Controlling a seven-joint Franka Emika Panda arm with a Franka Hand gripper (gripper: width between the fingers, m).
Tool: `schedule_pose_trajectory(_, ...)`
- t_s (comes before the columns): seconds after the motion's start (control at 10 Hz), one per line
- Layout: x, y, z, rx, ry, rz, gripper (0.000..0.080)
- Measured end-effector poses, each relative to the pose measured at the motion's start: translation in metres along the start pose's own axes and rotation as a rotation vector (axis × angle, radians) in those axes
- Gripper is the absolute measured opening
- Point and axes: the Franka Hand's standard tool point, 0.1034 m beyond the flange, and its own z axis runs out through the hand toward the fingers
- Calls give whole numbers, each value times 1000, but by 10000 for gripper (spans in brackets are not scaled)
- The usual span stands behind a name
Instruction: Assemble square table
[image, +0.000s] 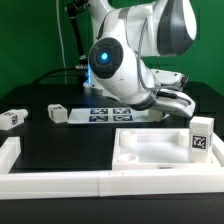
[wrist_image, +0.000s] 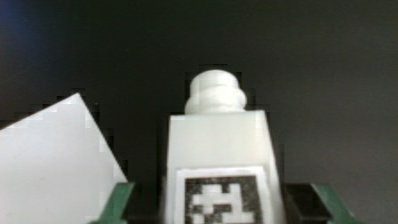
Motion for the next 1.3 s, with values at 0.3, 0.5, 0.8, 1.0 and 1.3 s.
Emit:
schedule_pose_trajectory(0.3, -19, 2, -100, -19, 37, -66, 285)
schedule_pose_trajectory(0.5, -26, -4, -135, -10, 80, -92, 285)
schedule_pose_trajectory(0.8, -20, -12, -140, 7, 212, -110, 285)
schedule_pose_trajectory(1.0, -21, -16, -145, 25, 334, -131, 285)
schedule_pose_trajectory(1.3, -21, -29, -253, 18, 596, -229, 285)
